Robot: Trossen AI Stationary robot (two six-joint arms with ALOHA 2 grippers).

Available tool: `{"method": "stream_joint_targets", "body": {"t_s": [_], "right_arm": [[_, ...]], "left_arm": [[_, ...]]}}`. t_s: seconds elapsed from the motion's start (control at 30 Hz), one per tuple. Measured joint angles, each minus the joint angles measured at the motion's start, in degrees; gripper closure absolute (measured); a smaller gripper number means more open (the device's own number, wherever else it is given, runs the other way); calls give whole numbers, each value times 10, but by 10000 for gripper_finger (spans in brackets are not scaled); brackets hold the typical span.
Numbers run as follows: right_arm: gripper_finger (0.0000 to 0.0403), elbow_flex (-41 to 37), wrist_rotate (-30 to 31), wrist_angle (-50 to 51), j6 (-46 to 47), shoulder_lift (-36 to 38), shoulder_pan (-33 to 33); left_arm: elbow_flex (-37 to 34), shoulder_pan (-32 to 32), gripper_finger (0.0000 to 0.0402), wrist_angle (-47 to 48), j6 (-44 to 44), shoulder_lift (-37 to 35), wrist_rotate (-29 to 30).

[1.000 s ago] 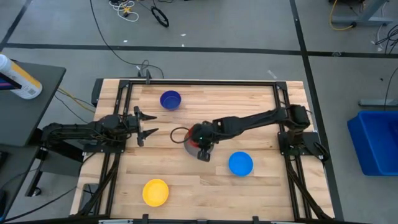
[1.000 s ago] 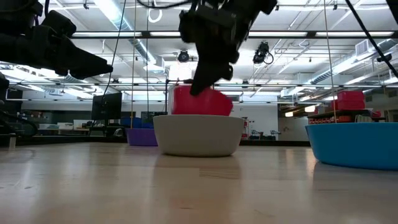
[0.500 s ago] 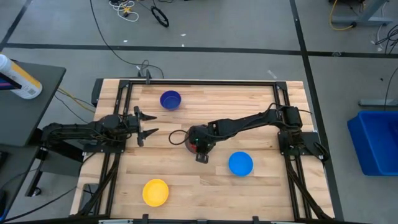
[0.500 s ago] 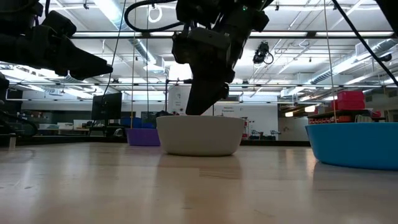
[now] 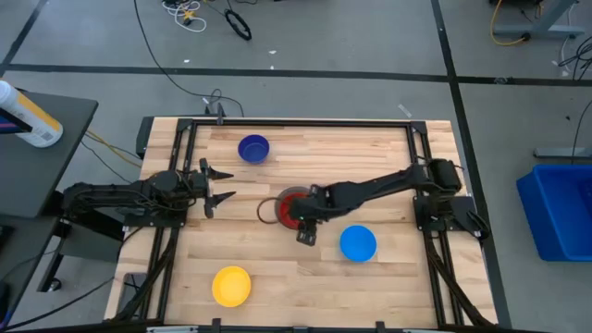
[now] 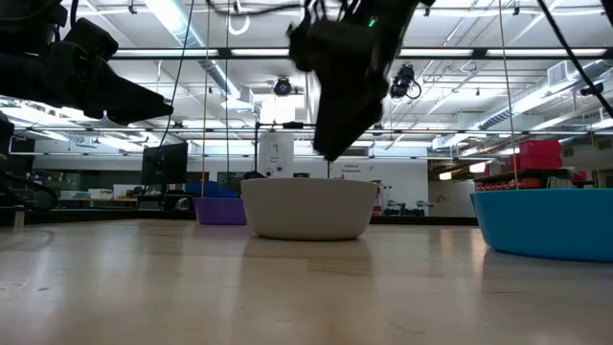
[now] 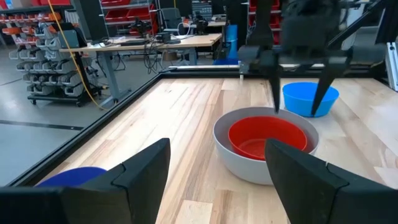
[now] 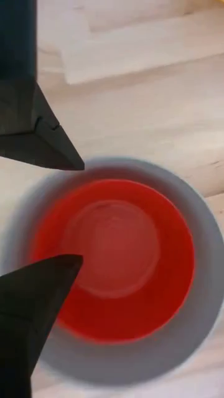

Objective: Nest bowls inside each other
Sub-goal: Stack the blue bowl on the red bowl

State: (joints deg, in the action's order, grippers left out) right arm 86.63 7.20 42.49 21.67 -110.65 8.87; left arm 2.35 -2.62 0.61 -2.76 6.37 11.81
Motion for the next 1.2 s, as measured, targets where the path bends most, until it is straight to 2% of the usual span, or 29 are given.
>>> {"method": "stream_joint_targets", "body": {"t_s": [0.17,0.33,0.67,1.03,1.2], "right_arm": [[161,2,62,90,69,41,35],[164,-13,82,169,142,47,66],[170,-134,79,213,252,64,89],[171,-237,80,229,325,160,97],[166,-303,62,181,344,205,97]], "left_arm": [[0,0,134,0,1,0,-6],[0,0,134,0,4,0,-7],[0,0,134,-1,5,0,-7],[0,0,134,-1,4,0,-7],[-13,0,134,-25,4,0,-8]]}}
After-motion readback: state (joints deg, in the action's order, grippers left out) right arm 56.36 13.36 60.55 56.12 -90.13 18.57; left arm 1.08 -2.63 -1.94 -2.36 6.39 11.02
